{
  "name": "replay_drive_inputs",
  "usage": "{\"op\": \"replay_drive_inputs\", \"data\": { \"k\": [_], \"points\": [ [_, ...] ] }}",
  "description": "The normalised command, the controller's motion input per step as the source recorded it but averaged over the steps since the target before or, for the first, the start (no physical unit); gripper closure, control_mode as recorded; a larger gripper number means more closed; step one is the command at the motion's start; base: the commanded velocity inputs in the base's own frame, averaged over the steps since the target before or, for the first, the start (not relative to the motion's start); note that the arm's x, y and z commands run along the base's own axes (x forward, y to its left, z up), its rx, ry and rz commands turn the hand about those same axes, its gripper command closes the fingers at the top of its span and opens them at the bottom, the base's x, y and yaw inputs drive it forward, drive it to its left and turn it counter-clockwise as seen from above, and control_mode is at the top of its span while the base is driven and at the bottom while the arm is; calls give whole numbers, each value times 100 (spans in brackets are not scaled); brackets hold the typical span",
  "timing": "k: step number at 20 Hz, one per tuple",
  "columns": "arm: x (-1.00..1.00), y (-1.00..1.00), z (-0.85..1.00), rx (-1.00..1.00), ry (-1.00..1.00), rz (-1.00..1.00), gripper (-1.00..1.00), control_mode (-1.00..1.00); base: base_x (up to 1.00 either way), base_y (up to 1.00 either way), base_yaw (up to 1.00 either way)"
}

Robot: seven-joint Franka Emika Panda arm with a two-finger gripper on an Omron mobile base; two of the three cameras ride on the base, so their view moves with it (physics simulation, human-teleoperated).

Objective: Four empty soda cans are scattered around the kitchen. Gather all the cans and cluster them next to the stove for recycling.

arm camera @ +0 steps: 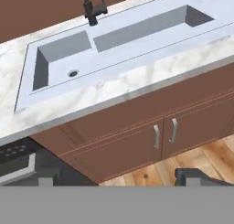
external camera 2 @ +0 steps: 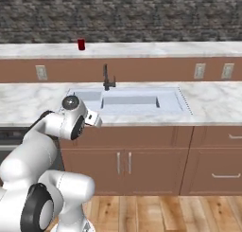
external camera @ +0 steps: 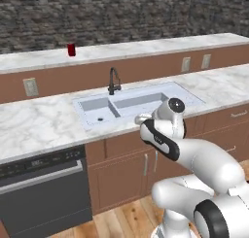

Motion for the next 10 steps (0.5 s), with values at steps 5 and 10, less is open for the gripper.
{"op": "replay_drive_inputs", "data": {
  "k": [5, 10],
  "points": [
    [0, 0, 0, 0, 0, 0, -100, 100, 0, 100, 13],
    [0, 0, 0, 0, 0, 0, -100, 100, 3, 100, 15]
  ]
}}
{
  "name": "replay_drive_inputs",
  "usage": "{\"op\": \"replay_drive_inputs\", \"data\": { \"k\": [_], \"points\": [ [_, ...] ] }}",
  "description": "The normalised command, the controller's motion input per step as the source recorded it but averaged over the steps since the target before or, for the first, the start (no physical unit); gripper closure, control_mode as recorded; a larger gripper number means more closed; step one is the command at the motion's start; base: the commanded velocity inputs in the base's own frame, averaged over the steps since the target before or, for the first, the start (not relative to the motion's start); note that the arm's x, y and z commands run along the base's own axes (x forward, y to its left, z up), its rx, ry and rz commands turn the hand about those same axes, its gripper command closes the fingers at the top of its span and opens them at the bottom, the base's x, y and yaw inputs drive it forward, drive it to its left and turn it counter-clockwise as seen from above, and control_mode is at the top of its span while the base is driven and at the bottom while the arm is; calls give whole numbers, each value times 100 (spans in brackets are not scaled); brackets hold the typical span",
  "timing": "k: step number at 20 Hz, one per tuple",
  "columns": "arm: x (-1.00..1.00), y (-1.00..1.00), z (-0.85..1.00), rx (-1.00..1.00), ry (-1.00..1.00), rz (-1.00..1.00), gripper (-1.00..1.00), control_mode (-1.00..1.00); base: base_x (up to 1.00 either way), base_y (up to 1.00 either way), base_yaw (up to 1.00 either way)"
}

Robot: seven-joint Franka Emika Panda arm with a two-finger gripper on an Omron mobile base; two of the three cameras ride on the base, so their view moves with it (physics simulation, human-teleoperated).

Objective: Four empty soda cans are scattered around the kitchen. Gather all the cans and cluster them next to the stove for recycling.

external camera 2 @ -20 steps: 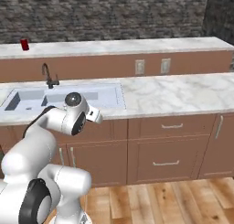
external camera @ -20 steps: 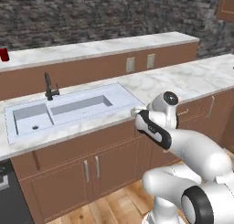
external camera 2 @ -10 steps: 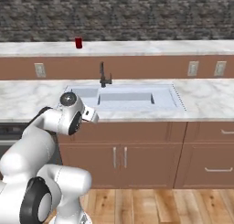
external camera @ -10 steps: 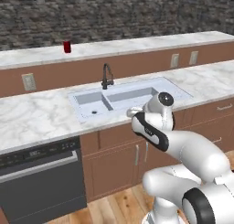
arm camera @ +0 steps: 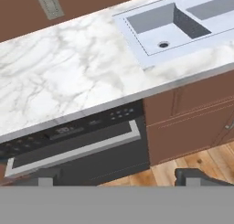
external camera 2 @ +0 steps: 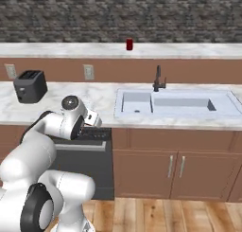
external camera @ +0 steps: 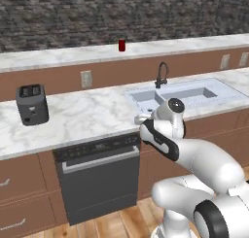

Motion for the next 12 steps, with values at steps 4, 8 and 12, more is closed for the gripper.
{"op": "replay_drive_inputs", "data": {
  "k": [4, 8, 12],
  "points": [
    [0, 0, 0, 0, 0, 0, -100, 100, 1, 100, 15],
    [0, 0, 0, 0, 0, 0, -100, 100, 1, 100, 14],
    [0, 0, 0, 0, 0, 0, -100, 100, 9, 100, 15]
  ]
}}
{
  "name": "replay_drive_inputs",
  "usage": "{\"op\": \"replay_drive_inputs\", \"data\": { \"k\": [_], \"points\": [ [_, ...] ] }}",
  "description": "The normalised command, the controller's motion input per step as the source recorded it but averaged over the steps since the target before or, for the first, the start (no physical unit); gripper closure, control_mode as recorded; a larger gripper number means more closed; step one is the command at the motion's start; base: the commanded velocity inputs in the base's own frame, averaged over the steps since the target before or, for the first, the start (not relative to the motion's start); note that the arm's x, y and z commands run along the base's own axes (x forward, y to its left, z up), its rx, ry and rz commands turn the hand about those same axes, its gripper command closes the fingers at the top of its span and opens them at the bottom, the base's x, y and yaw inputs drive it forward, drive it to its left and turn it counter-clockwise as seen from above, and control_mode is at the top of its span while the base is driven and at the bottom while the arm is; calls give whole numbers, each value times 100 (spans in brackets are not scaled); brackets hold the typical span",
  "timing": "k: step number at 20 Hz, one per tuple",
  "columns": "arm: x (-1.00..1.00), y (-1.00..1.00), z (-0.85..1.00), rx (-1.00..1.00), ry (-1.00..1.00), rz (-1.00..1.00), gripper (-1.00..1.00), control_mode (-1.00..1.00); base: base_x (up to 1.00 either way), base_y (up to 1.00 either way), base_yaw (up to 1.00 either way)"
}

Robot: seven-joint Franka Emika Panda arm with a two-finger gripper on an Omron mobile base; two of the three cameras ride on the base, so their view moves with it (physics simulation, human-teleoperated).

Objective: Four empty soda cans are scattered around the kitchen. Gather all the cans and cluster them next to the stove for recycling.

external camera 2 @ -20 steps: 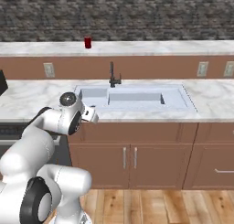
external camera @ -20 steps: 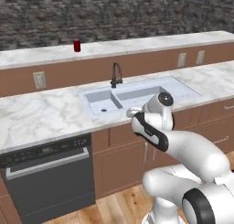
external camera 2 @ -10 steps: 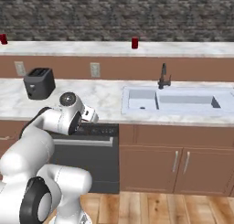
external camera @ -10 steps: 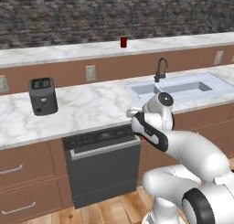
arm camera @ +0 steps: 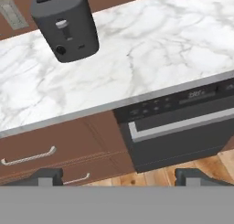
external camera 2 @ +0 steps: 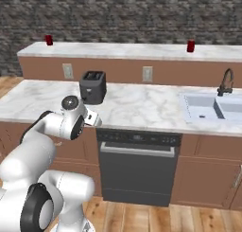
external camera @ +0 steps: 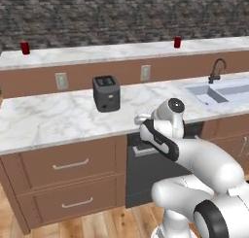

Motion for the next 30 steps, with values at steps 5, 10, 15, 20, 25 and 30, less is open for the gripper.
{"op": "replay_drive_inputs", "data": {
  "k": [5, 10, 15, 20, 25, 30],
  "points": [
    [0, 0, 0, 0, 0, 0, -100, 100, 15, 100, 15],
    [0, 0, 0, 0, 0, 0, -100, 100, 24, 100, 16],
    [0, 0, 0, 0, 0, 0, -100, 100, 35, 100, 16],
    [0, 0, 0, 0, 0, 0, -100, 100, 41, 100, 15],
    [0, 0, 0, 0, 0, 0, -100, 100, 46, 100, 15],
    [0, 0, 0, 0, 0, 0, -100, 100, 57, 98, 14]
  ]
}}
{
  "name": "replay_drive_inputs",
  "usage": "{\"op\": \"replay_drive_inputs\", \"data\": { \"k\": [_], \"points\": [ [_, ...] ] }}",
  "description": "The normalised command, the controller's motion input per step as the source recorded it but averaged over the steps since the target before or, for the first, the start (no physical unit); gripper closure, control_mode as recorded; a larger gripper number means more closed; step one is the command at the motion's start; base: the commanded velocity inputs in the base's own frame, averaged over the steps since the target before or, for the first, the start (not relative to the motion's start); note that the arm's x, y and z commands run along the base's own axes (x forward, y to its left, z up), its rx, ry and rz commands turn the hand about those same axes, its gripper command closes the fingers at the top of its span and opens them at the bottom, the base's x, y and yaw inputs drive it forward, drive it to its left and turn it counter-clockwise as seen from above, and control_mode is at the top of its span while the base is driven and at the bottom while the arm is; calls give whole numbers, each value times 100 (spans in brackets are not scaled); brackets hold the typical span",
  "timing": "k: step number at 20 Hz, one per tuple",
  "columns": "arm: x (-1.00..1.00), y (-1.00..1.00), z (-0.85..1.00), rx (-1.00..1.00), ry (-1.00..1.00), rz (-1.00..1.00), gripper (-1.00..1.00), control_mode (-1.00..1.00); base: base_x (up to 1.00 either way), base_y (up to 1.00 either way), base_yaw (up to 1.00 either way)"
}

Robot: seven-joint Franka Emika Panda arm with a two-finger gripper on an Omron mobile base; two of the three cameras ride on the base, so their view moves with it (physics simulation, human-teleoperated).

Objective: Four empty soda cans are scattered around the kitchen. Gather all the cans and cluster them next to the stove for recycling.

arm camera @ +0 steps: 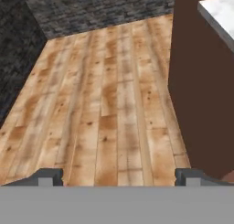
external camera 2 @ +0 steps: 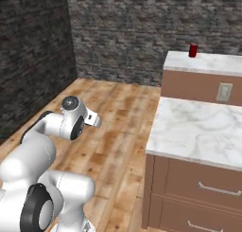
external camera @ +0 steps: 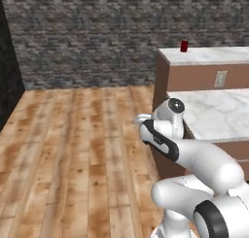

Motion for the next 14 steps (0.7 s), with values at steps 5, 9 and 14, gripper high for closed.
{"op": "replay_drive_inputs", "data": {
  "k": [5, 9, 14],
  "points": [
    [0, 0, 0, 0, 0, 0, -100, 100, 78, 64, 10],
    [0, 0, 0, 0, 0, 0, -100, 100, 99, 20, 2],
    [0, 0, 0, 0, 0, 0, -100, 100, 100, 9, 0]
  ]
}}
